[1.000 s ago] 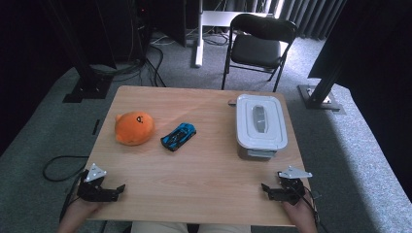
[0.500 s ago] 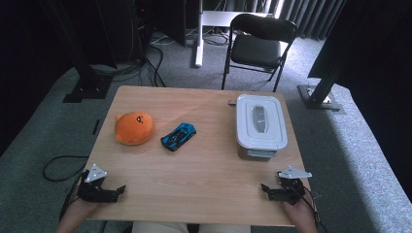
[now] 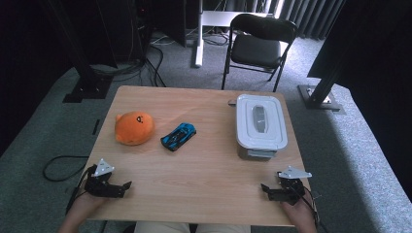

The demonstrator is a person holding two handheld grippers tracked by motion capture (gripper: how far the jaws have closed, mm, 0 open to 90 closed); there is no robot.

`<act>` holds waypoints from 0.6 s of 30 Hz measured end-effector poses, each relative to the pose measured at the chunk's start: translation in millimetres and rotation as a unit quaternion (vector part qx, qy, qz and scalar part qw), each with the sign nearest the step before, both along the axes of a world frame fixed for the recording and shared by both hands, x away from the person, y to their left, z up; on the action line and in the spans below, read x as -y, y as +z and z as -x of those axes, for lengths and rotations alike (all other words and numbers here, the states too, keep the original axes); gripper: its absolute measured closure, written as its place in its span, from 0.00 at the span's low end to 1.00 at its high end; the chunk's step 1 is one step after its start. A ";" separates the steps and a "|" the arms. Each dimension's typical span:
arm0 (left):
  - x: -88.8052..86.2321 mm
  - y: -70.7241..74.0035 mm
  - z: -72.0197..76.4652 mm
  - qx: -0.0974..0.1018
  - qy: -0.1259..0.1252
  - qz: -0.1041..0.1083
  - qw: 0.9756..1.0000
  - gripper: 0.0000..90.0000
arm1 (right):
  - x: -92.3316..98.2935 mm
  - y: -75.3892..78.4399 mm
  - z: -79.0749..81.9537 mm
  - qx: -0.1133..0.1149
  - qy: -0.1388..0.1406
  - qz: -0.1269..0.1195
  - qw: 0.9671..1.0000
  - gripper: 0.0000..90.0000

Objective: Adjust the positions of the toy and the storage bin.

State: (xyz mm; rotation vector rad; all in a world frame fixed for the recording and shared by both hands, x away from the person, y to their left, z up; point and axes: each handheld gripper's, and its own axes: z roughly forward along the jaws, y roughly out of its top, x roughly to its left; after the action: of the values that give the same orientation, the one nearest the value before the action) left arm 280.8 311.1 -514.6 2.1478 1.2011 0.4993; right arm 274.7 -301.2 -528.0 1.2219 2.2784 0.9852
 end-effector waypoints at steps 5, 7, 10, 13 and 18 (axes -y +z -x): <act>11.9 6.4 -11.8 -0.002 -0.015 0.001 1.000 0.00 | 0.1 0.1 0.0 0.000 -0.001 0.000 1.000 0.15; 17.0 8.8 -15.6 -0.004 -0.023 0.002 1.000 0.00 | 0.0 0.1 0.0 -0.001 -0.002 0.000 1.000 0.15; 21.9 12.0 -19.4 -0.001 -0.027 -0.003 1.000 0.00 | 0.2 0.1 0.0 0.000 -0.001 0.001 1.000 0.15; 30.7 18.3 -28.2 0.000 -0.032 0.000 0.999 0.00 | 0.1 0.1 -0.1 0.000 -0.001 0.001 1.000 0.15; 42.7 23.7 -39.3 -0.004 -0.038 0.000 0.999 0.00 | 0.1 0.1 0.0 -0.001 -0.002 0.000 1.000 0.15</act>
State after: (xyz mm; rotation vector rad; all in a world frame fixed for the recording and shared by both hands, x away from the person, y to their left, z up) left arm 320.1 268.5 -490.9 2.1883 1.1181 0.4580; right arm 274.8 -301.4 -527.9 1.2258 2.2772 0.9827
